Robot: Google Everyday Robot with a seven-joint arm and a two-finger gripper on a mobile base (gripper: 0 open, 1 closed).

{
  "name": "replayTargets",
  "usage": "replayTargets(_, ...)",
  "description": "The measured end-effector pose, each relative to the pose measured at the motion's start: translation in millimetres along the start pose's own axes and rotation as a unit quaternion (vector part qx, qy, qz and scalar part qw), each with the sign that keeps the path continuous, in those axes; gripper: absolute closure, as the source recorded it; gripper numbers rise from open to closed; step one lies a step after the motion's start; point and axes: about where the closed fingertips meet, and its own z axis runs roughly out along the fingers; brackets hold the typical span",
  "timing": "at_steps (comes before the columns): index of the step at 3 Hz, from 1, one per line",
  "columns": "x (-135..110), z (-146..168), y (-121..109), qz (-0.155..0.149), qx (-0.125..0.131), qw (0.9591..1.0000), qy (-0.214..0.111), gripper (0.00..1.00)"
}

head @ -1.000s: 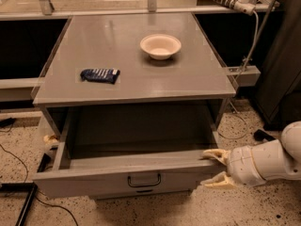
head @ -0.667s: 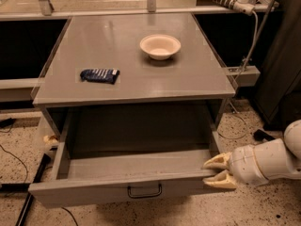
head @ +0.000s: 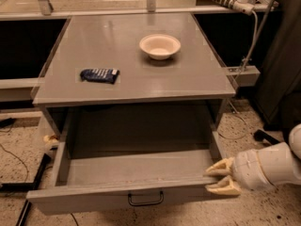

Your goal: Open top drawer

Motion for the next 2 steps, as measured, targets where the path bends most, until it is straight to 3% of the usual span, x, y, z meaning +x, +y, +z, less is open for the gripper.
replayTargets(2,0.0,0.0,0.0,0.000,0.000,1.0000,0.000,0.58)
